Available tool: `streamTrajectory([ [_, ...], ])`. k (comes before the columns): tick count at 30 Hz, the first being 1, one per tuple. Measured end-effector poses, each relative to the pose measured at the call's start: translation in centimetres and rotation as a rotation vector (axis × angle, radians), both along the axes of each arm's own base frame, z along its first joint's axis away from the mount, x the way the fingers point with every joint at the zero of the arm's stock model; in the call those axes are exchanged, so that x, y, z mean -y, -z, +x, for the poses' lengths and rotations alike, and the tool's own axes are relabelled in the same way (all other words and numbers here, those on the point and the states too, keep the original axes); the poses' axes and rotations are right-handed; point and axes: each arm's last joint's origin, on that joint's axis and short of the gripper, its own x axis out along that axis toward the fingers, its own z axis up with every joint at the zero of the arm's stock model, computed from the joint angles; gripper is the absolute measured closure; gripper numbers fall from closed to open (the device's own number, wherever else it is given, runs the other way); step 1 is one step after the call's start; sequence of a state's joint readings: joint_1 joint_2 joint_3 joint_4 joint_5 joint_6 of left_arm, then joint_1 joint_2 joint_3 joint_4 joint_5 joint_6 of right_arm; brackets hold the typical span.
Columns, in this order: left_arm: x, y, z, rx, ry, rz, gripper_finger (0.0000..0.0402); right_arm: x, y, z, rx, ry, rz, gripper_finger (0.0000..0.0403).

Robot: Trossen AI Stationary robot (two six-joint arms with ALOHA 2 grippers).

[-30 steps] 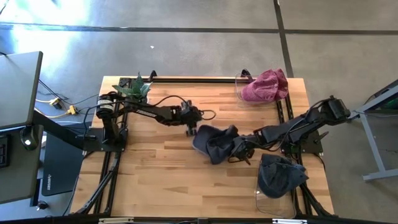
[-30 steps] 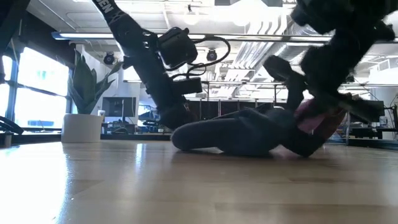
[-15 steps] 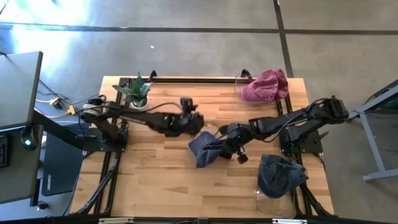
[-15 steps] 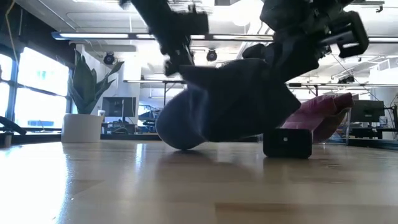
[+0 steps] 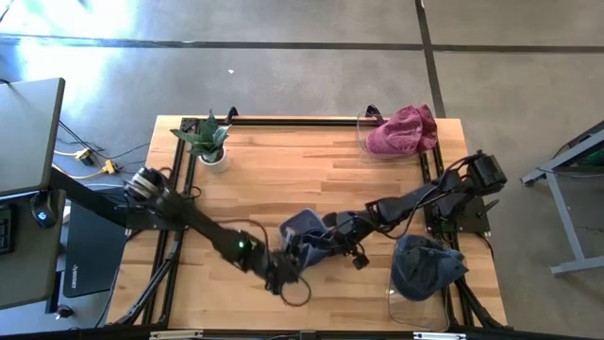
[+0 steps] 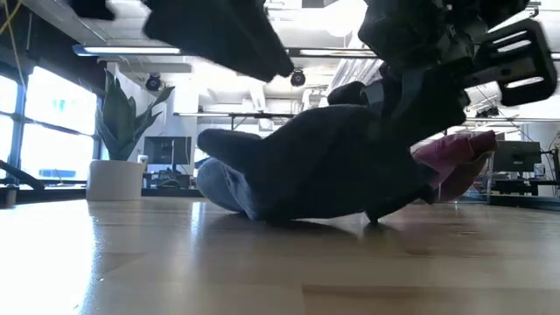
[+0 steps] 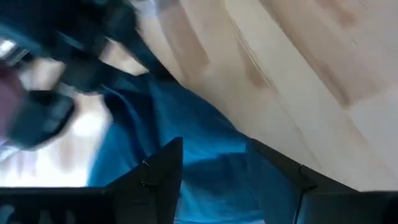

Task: Pick & Place hat
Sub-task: Put the blue cap into the bottom transparent bin

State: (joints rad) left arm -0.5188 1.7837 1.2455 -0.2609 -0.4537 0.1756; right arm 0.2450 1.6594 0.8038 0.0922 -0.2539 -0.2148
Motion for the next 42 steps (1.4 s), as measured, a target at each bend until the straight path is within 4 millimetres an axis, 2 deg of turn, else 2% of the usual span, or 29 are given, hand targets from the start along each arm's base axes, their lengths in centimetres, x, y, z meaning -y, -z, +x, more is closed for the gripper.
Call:
streamTrajectory([
  [4,1.5,3.3,0.3,-0.067,0.015,0.011,0.0232,-0.6,0.0,0.0,0.014,-0.001,-0.001,0.0383],
  [7,1.6,5.3,0.6,-0.129,-0.002,0.001,0.0232,-0.7,0.0,0.0,0.019,0.005,-0.005,0.0382],
  [15,0.9,6.7,-0.3,-0.266,-0.067,0.043,0.024,-0.8,0.4,-0.6,-0.073,0.015,0.013,0.0379],
  [19,0.1,6.0,-1.3,-0.292,-0.146,0.139,0.0267,-1.3,0.2,-0.5,-0.04,-0.032,0.022,0.039],
  [24,-1.2,3.6,-2.9,-0.283,-0.243,0.226,0.0298,-1.4,-0.5,0.2,0.08,-0.009,0.007,0.0396],
  [27,-1.7,1.4,-3.7,-0.235,-0.286,0.178,0.031,-1.3,-0.9,0.6,0.151,0.051,-0.034,0.039],
  [30,-1.7,0.2,-3.7,-0.187,-0.283,0.117,0.0316,-1.0,-1.0,0.8,0.193,0.11,-0.097,0.0379],
  [37,-1.0,0.2,-2.0,-0.101,-0.215,0.022,0.0309,0.0,-1.1,1.2,0.22,0.178,-0.145,0.0338],
  [42,-1.5,0.4,-0.4,-0.084,-0.142,-0.078,0.0249,0.4,-0.6,1.0,0.165,0.178,-0.173,0.0284],
])
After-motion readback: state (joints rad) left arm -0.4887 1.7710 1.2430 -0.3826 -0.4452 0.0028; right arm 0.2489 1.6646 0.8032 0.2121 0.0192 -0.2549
